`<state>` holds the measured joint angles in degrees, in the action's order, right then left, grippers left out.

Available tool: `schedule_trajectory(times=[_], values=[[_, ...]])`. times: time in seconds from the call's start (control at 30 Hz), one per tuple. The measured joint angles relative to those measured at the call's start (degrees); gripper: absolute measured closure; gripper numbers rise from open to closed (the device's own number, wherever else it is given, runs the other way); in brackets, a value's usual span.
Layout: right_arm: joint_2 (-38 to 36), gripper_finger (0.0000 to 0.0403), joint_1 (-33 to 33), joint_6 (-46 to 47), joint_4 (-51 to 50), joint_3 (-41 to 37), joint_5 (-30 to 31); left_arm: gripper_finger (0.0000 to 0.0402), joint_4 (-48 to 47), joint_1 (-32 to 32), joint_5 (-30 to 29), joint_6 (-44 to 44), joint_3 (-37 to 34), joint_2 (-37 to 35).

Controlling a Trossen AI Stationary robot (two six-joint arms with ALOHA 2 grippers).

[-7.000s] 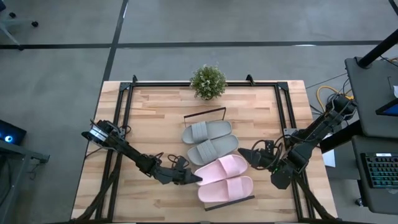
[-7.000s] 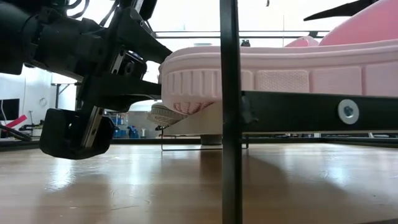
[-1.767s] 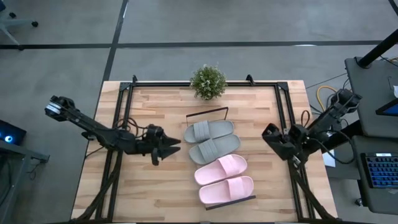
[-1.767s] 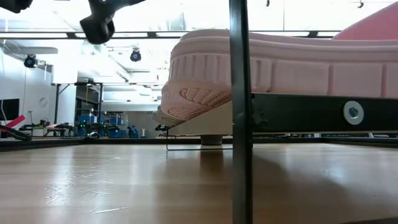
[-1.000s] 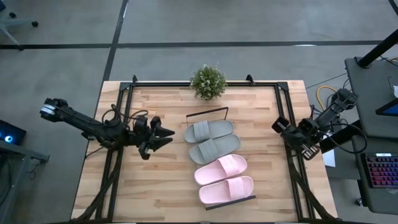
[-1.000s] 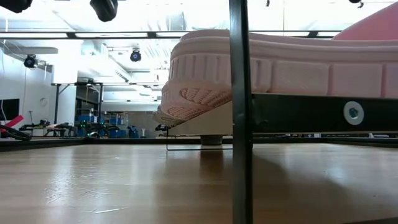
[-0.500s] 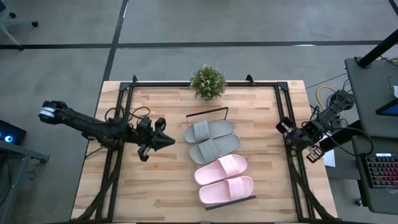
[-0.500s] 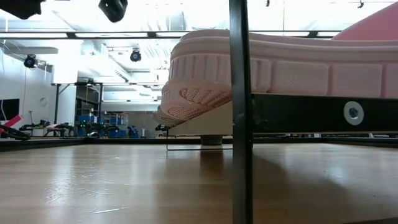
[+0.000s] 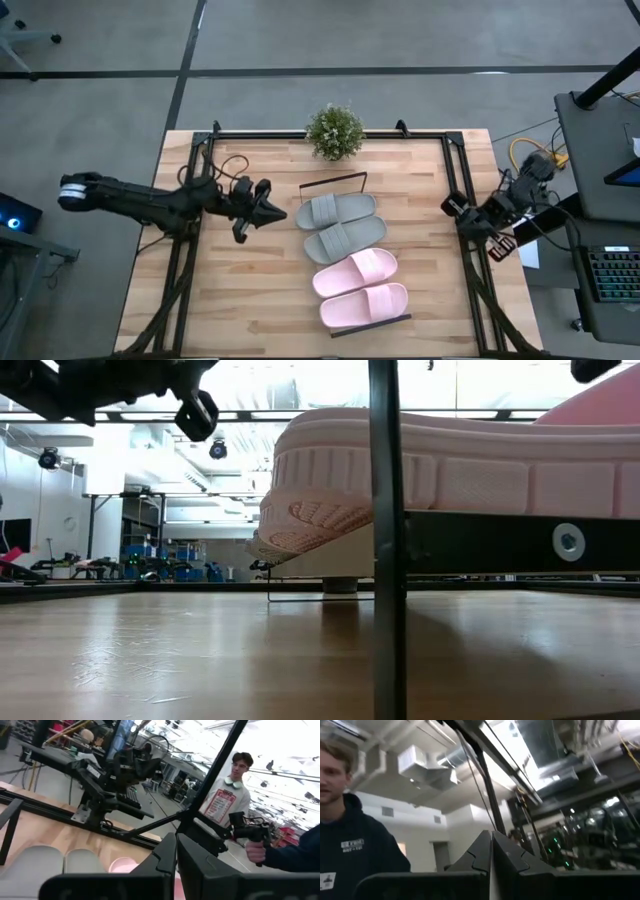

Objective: Pick and place slides into the shelf
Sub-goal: Return to Home Position

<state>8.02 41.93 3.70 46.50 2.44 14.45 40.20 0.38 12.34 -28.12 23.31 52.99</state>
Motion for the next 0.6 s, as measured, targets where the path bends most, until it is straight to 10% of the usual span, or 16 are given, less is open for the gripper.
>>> schedule_trajectory(times=[0.6], values=[[-7.98,0.0395,0.02,8.38,-42.07,10.53,6.39,0.0402,-0.14,8.71,11.89,-0.81,-5.95,4.68]])
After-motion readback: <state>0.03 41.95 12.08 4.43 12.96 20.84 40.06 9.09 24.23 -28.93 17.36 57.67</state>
